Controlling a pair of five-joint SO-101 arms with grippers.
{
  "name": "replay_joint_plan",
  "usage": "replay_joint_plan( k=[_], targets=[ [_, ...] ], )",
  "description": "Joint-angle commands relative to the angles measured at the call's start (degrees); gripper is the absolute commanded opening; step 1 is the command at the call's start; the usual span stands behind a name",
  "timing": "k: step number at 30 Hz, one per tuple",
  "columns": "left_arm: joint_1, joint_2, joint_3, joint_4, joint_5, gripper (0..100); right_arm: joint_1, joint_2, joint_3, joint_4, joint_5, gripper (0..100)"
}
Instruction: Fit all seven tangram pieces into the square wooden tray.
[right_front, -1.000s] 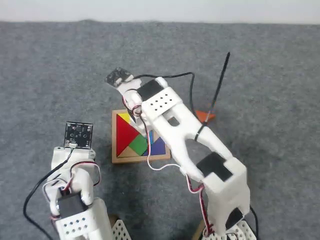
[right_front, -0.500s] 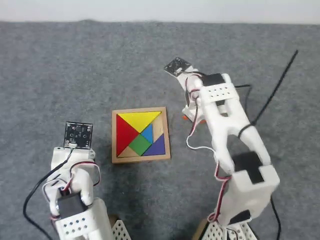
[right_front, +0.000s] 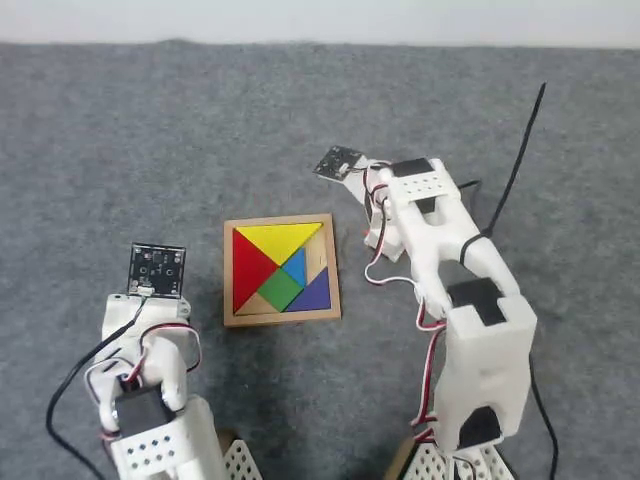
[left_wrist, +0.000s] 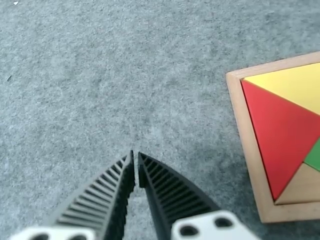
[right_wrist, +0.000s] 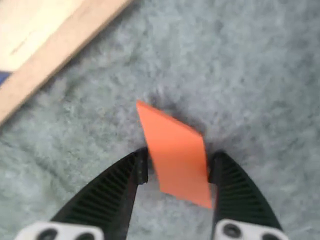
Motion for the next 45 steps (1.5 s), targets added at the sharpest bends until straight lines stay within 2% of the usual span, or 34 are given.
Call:
replay_joint_plan(
  k=[1,7,12,15,17,19,23,29,34,40,43,45],
  targets=[
    [-0.4,-0.5,-0.5,-1.1,-0.7,1,-1.5,0.7,-4.6,2.0,2.6,14.1],
    [-0.4,-0.5,-0.5,-1.1,-0.7,1,-0.5,0.7,-8.2,5.2,2.4,2.3],
    [-0.4,-0.5,-0.5,-1.1,-0.8,1,-0.4,0.3,-8.9,5.5,-1.3,1.4],
    [-0.4,-0.5,-0.5,-1.1,-0.8,1,-0.3,0.3,-13.1,10.5,-5.7,1.4],
    [-0.4,-0.5,-0.5,-1.1,-0.8,1,-0.4,0.4,-17.5,14.7,-12.3,1.4],
    [-0.4,-0.5,-0.5,-1.1,-0.8,1,-0.8,0.8,-21.6,18.7,-22.2,1.3],
    [-0.4,-0.5,-0.5,-1.1,-0.8,1,-5.3,0.9,-25.8,23.4,-39.7,1.3],
    [-0.4,-0.5,-0.5,-1.1,-0.8,1,-15.5,1.0,-26.2,23.3,-55.0,1.2],
    [-0.4,-0.5,-0.5,-1.1,-0.8,1,-18.9,1.8,-25.9,19.8,-68.7,1.3],
    [-0.4,-0.5,-0.5,-1.1,-0.8,1,-19.4,6.3,-26.2,16.7,-71.7,1.3],
    [-0.4,-0.5,-0.5,-1.1,-0.8,1,-20.6,7.3,-26.2,15.5,-71.3,1.3],
    [-0.4,-0.5,-0.5,-1.1,-0.8,1,-20.7,7.4,-26.2,15.6,-67.8,1.3]
  ],
)
